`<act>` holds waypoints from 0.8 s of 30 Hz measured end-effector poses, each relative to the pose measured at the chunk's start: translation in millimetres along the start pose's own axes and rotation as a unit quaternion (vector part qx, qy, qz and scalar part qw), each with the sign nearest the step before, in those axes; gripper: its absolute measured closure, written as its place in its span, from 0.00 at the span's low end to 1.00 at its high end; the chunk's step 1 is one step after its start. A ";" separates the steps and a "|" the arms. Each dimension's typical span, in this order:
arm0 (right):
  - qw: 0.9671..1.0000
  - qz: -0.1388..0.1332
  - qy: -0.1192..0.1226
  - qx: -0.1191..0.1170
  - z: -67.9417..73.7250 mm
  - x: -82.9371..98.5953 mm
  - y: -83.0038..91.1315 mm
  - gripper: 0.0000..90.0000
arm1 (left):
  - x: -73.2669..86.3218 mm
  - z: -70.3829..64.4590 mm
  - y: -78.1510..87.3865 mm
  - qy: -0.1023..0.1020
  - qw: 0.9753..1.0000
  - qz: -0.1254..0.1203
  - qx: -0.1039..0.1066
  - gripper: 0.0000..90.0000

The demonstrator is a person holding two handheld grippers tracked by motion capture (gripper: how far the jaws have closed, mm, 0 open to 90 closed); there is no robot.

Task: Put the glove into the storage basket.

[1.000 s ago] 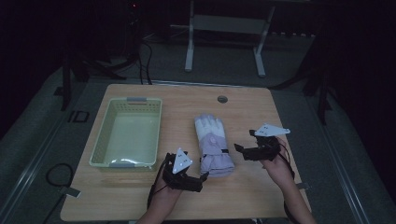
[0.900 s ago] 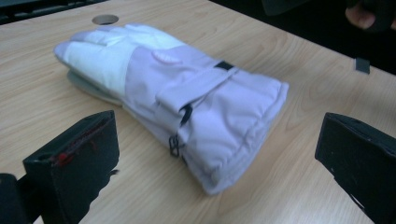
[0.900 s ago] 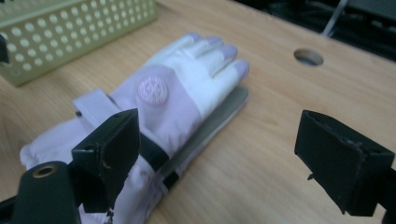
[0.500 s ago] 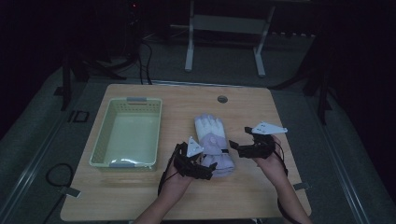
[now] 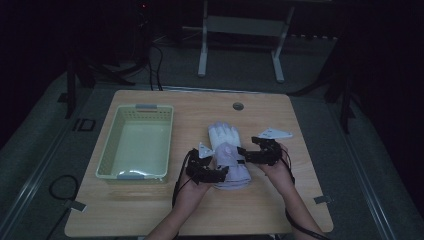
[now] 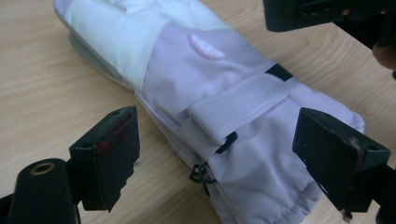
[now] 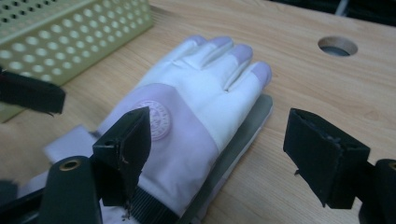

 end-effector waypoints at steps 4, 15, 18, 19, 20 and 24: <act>1.000 0.028 -0.005 -0.001 -0.8 14.5 -16.9 0.27 | 17.2 -1.6 -12.2 0.011 0.999 0.042 0.004 0.20; 0.989 0.089 -0.105 -0.058 -5.8 48.3 -35.5 0.40 | 37.7 2.3 -29.8 0.048 0.995 0.073 0.047 0.26; 0.982 0.097 -0.140 -0.081 -8.3 52.8 -37.8 0.41 | 37.9 1.5 -31.4 0.049 0.993 0.075 0.070 0.30; 0.978 0.100 -0.158 -0.093 -8.6 53.9 -38.2 0.45 | 37.9 1.5 -31.4 0.049 0.993 0.075 0.070 0.34; 0.974 0.100 -0.172 -0.108 -8.3 54.8 -38.8 0.48 | 37.8 0.5 -31.6 0.051 0.992 0.079 0.087 0.37; 0.968 0.095 -0.187 -0.136 -6.4 55.4 -39.0 0.60 | 37.5 -0.3 -31.7 0.054 0.989 0.086 0.112 0.49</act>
Point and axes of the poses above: each handheld gripper's, and its own axes: y roughly backward along the jaws, x roughly out of its underside, z roughly to its left, the point moved 8 cm from there along -y, roughly forward along the jaws, and after that the axes turned 5 degrees about -x, right-handed, at the moved point
